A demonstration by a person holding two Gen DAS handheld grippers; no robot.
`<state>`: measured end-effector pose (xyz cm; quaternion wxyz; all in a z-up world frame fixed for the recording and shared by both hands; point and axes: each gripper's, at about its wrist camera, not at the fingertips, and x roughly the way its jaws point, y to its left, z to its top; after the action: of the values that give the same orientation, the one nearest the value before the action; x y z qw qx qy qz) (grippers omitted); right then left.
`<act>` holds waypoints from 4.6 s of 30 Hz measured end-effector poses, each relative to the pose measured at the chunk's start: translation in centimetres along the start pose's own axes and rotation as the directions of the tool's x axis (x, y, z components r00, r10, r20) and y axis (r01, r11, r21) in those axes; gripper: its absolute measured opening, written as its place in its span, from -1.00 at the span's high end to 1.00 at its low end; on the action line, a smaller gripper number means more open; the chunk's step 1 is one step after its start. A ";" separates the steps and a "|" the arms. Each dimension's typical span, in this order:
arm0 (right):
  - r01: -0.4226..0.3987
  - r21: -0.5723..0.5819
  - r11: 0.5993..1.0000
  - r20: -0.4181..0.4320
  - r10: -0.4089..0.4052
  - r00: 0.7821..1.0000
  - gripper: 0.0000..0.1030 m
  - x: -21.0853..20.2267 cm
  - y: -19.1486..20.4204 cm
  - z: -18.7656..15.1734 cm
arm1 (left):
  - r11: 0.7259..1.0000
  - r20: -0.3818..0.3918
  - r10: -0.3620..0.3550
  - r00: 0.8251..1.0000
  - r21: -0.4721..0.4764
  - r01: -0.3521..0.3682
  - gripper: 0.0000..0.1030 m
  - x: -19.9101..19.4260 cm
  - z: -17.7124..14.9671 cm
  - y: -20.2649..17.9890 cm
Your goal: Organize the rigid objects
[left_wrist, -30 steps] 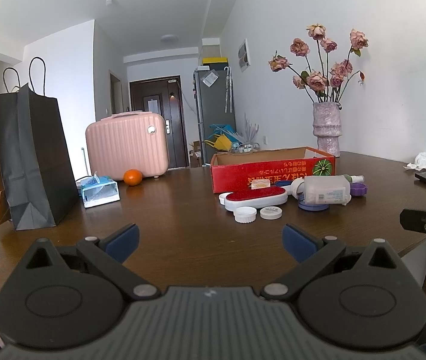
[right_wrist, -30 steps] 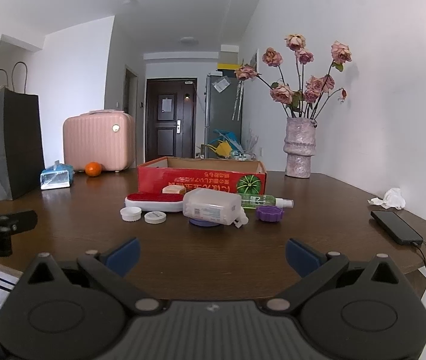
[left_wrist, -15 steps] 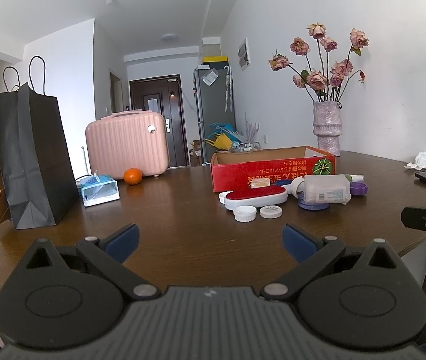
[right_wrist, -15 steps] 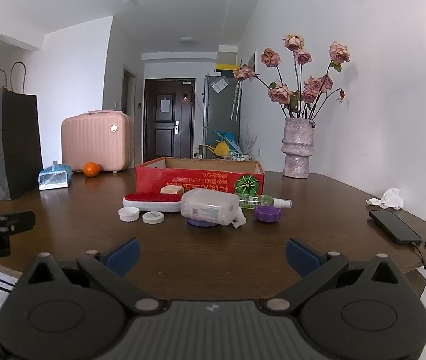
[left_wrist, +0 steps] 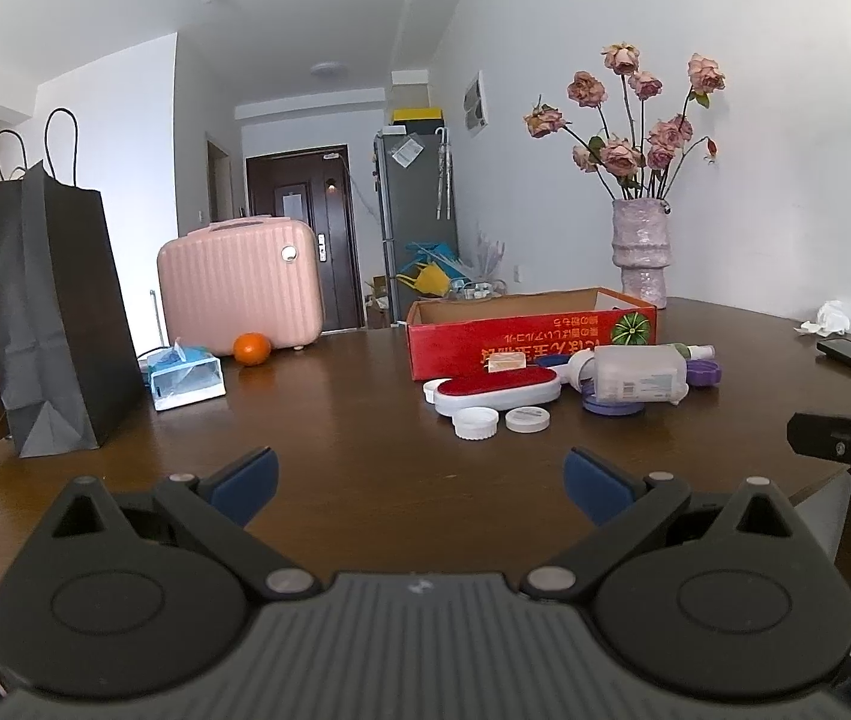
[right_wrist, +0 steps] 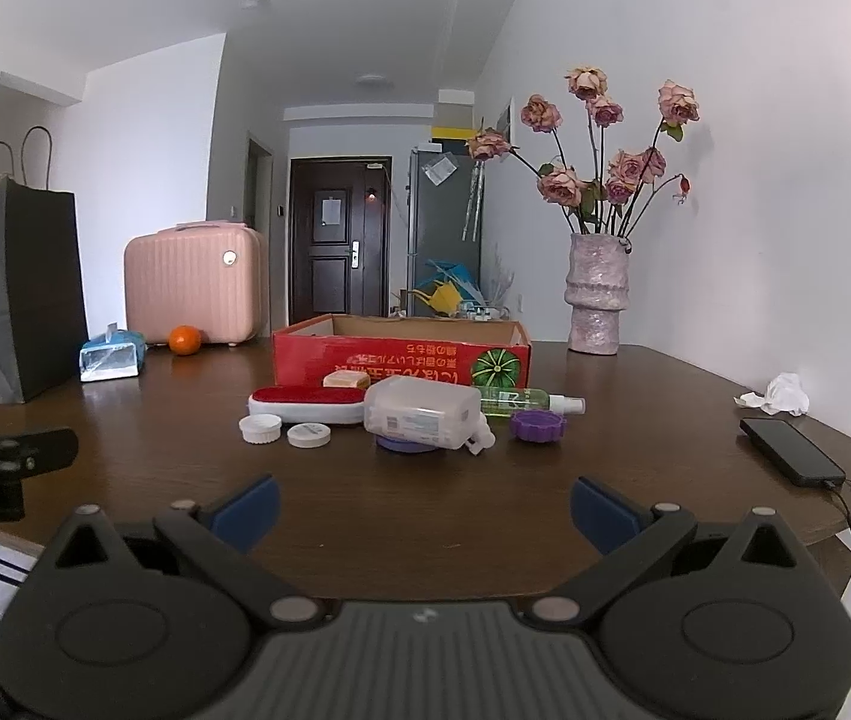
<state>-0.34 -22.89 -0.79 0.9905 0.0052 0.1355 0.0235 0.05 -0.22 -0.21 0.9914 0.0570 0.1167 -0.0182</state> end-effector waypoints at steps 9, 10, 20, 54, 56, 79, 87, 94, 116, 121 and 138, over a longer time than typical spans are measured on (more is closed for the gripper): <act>-0.001 0.014 1.000 -0.016 0.001 1.000 -1.00 0.9 -0.2 -0.5 | 1.000 -0.016 -0.020 1.000 -0.005 0.020 -1.00 0.9 -0.1 0.3; 0.003 0.015 1.000 -0.013 -0.003 1.000 -1.00 1.2 -0.4 -0.5 | 1.000 -0.011 -0.021 1.000 -0.002 0.021 -1.00 1.4 -0.1 0.3; 0.057 0.078 0.995 -0.050 -0.054 0.997 -1.00 7.0 -3.7 0.3 | 0.997 -0.038 0.020 0.999 -0.078 -0.023 -1.00 8.2 0.7 0.7; -0.427 -0.097 0.899 -0.412 0.355 0.839 0.01 28.0 6.1 5.5 | 0.938 -0.402 -0.345 0.848 -0.188 0.292 0.20 28.6 3.7 2.4; -0.429 -0.094 0.899 -0.411 0.357 0.839 0.24 28.1 6.2 5.7 | 0.935 -0.398 -0.351 0.848 -0.198 0.294 0.20 28.2 3.7 2.7; -0.222 -0.032 0.974 -0.149 0.215 0.965 0.26 10.4 0.4 5.9 | 0.967 -0.171 -0.233 0.957 -0.143 0.210 0.20 9.8 5.8 1.4; -0.116 -0.058 0.992 0.044 0.119 0.992 0.26 2.1 -1.3 7.5 | 0.972 -0.034 -0.218 0.975 -0.104 0.213 0.20 5.0 7.3 0.7; -0.089 -0.020 0.996 0.069 0.090 0.993 0.26 2.8 -2.2 7.9 | 0.975 -0.015 -0.204 0.979 -0.090 0.202 0.20 5.7 8.2 0.7; -0.150 0.040 0.988 0.036 0.149 0.988 0.26 24.4 -7.9 19.4 | 0.960 -0.038 -0.271 0.962 -0.083 0.268 0.20 29.1 20.6 3.0; -0.165 0.012 0.986 -0.075 0.165 0.983 0.26 34.1 -9.5 22.4 | 0.956 -0.193 -0.293 0.936 -0.080 0.283 0.20 40.1 22.2 2.1; -0.199 -0.255 0.946 -0.654 -0.018 0.756 0.26 64.0 -5.7 18.8 | 0.965 -0.660 -0.207 0.722 -0.014 0.263 -0.10 65.7 17.1 -1.1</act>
<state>66.53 -25.63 0.02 0.8679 -0.1517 0.4638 0.0932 67.76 -4.81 0.87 0.8735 0.0843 0.4622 -0.1274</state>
